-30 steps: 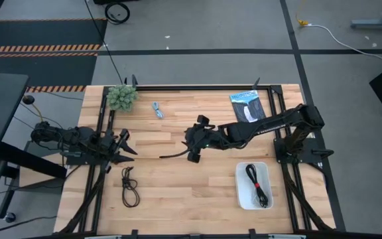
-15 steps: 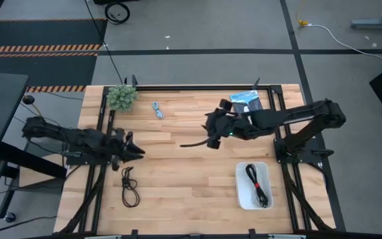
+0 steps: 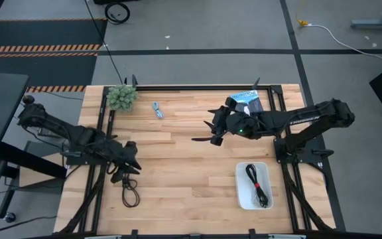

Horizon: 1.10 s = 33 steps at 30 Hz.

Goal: Pick and place USB-C Cables
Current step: Put the black charger cable into the white bin

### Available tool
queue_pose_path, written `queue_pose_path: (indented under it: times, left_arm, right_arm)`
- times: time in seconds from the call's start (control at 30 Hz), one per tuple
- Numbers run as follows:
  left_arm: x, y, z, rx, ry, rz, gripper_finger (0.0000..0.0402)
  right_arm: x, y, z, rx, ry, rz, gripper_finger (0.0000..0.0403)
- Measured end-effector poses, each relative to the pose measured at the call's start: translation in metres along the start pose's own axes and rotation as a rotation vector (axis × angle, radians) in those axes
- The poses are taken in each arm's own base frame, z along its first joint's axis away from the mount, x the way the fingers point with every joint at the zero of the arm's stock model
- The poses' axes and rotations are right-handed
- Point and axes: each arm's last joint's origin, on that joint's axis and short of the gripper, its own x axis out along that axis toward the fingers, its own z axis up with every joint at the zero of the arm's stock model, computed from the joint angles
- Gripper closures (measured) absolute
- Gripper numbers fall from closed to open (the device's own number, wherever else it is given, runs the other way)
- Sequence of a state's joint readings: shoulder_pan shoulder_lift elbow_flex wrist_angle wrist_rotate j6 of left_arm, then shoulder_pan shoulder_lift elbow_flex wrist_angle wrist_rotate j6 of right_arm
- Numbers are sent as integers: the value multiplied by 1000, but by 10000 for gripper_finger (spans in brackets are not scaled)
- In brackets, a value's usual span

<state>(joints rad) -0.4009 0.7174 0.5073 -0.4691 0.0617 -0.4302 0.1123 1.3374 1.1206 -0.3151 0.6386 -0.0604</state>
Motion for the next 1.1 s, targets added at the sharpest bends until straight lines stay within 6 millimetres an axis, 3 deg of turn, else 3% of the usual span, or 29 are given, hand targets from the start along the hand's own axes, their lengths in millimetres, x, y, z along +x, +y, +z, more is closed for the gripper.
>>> queue_pose_path:
  times: [0.3, 0.67, 0.93, 1.1]
  left_arm:
    - [11, -30, 19, 173, 284, 76, 295]
    - [63, -61, 25, 298, 712, 128, 286]
    - [104, -74, 17, 572, 1087, 176, 203]
    - [118, -78, 7, 742, 1198, 116, 150]
  right_arm:
    - [-26, -4, 9, 70, -84, 51, 195]
    - [-40, 13, 6, 59, -69, 131, 195]
    - [-38, 15, 1, 65, -55, 130, 195]
    - [-35, 17, -5, 72, -38, 129, 195]
